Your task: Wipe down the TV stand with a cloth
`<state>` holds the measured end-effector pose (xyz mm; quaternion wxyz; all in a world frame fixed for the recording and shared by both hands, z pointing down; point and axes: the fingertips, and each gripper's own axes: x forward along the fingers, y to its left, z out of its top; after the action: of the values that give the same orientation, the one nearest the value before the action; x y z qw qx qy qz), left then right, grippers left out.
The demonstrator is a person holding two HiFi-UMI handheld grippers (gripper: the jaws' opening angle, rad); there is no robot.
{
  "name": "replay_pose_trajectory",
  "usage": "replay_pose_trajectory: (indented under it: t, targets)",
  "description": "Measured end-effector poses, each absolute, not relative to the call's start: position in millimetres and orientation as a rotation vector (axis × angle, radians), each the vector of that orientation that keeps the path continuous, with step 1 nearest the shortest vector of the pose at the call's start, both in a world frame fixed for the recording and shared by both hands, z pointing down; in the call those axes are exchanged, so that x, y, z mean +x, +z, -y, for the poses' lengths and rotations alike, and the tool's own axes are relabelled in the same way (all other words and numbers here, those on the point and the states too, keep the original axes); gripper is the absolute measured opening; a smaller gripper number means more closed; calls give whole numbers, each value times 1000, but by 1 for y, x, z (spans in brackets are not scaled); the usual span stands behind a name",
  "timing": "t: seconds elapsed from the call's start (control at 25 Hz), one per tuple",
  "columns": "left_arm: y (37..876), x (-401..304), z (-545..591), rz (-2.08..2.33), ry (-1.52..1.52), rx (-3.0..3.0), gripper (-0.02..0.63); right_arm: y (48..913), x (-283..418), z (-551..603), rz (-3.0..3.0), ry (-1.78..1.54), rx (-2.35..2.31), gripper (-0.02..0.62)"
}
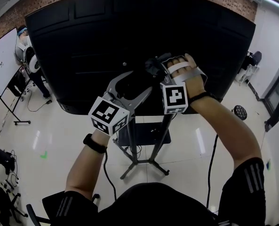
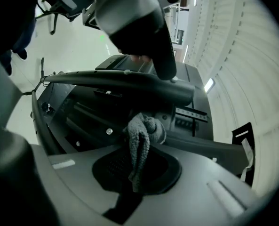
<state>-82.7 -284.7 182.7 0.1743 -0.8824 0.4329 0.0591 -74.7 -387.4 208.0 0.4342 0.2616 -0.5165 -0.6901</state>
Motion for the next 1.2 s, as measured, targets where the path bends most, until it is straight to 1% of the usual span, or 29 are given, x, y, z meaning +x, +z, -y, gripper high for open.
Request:
replay_pose_trajectory:
  t: [0.4,1.2]
  targets:
    - [244,-78,284,-1233,96,-2584,304,277,-77,386,1323,-1651,625,21]
    - [321,-84,286,-1251,61,-2749,304,395,-77,386,1367,-1504,574,21]
